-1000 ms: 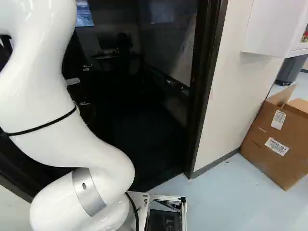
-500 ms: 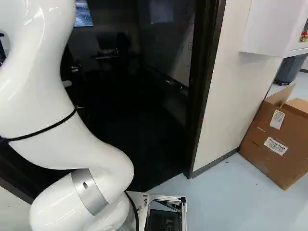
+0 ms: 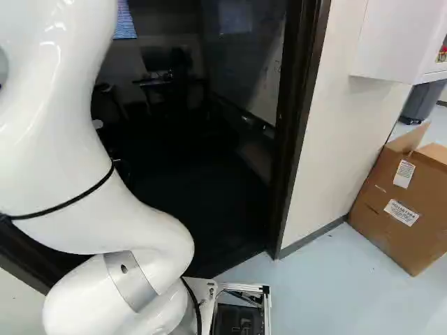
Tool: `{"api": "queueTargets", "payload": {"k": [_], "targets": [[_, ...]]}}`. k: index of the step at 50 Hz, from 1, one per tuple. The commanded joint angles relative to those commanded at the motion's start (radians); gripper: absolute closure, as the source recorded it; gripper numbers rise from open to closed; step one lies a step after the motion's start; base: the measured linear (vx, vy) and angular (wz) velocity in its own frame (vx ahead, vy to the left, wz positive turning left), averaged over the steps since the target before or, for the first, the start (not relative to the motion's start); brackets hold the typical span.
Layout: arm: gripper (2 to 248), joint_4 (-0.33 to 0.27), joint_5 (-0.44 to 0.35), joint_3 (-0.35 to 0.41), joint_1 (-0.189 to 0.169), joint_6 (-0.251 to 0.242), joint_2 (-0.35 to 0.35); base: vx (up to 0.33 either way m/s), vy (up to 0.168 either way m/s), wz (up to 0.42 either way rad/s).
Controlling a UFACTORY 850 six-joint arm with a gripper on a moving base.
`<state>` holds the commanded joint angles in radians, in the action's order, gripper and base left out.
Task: Open the door and move inside
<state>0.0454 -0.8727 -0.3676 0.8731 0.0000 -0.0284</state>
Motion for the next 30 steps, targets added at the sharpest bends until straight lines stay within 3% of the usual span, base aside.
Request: {"api": "queueTargets", "payload": {"k": [30], "targets": [[3, 0.000, 0.000, 0.130, -0.066, 0.000, -0.136, 0.000, 0.000, 0.000]]}}
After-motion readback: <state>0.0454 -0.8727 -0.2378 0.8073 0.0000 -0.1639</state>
